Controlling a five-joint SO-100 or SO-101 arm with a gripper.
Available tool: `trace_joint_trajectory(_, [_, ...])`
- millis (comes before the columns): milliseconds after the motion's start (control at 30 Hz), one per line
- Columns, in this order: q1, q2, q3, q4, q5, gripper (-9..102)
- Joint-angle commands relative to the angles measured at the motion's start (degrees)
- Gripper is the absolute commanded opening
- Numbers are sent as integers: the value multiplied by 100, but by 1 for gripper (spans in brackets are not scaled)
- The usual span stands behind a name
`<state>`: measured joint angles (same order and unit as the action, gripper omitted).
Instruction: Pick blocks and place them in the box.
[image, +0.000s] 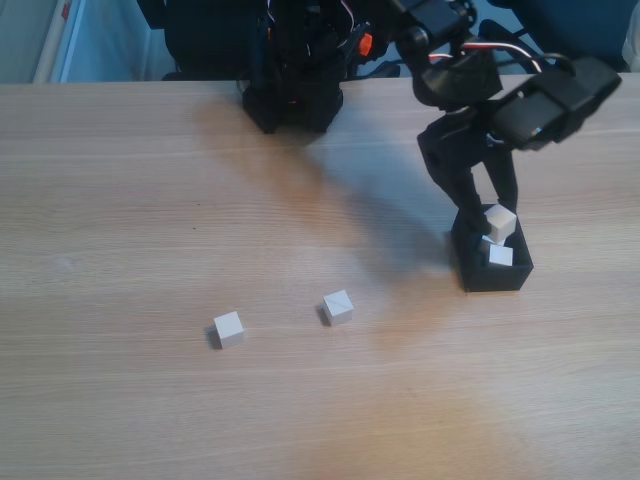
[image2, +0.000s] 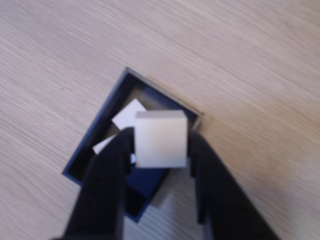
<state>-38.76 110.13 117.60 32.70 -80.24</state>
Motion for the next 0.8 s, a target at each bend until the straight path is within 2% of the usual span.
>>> trace_joint_trajectory(0, [-105,-97,-571,360,185,0])
trace_joint_trajectory(233, [-158,-272,-809,1283,694,7])
trace_joint_trajectory(767, [-62,-360,-1248,1934,1424,11])
